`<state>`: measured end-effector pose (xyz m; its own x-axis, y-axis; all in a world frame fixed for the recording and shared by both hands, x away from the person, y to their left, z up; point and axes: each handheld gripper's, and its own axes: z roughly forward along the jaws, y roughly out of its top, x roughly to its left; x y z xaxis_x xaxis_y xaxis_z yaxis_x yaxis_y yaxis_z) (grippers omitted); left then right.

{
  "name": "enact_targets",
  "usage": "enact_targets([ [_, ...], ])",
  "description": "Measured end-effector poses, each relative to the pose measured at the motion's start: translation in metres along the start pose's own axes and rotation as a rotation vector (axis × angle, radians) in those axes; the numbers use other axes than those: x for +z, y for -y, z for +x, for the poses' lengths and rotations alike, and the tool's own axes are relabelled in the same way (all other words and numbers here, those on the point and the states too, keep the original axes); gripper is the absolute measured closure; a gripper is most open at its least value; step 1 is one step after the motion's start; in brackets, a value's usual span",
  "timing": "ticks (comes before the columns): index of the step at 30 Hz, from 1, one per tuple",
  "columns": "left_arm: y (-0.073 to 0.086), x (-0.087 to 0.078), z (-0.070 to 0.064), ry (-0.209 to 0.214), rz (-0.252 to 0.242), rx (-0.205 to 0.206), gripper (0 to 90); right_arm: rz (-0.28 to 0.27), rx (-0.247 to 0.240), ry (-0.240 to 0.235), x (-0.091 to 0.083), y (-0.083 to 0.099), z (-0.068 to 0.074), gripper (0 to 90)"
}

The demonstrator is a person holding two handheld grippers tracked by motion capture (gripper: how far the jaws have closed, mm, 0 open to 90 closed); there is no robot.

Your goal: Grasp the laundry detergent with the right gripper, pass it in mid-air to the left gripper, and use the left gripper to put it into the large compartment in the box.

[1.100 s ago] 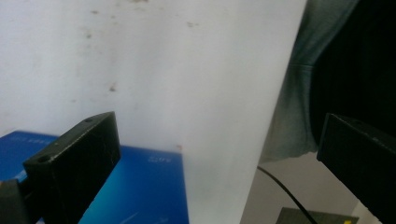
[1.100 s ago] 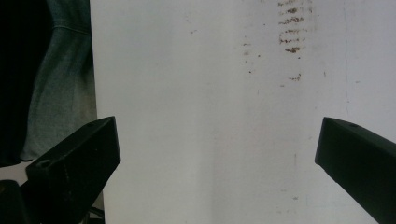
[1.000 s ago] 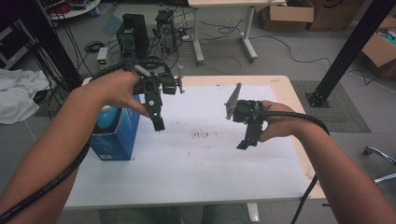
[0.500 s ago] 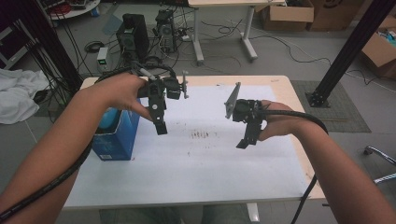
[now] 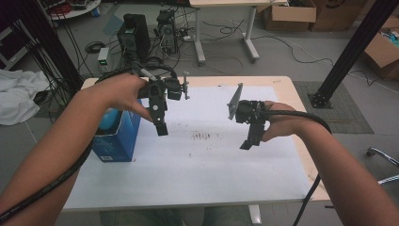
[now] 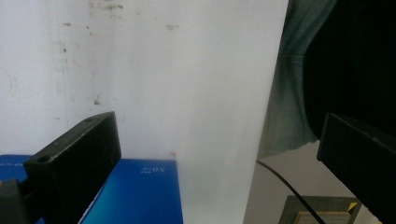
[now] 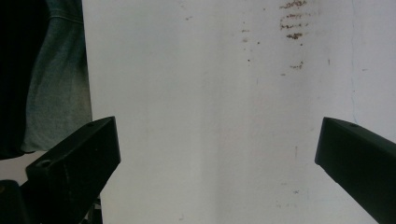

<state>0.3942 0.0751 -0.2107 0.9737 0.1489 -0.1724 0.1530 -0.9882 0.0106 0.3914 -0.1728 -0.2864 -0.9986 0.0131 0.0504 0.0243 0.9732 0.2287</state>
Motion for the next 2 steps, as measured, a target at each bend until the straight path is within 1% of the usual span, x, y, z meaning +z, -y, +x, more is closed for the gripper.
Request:
enact_targets([
  [2, -0.0006, -0.0006, -0.0007, -0.002, 0.001, 0.002, 0.1, -0.001, -0.006, 0.004, -0.0012, -0.0008, 0.0004, 0.0],
])
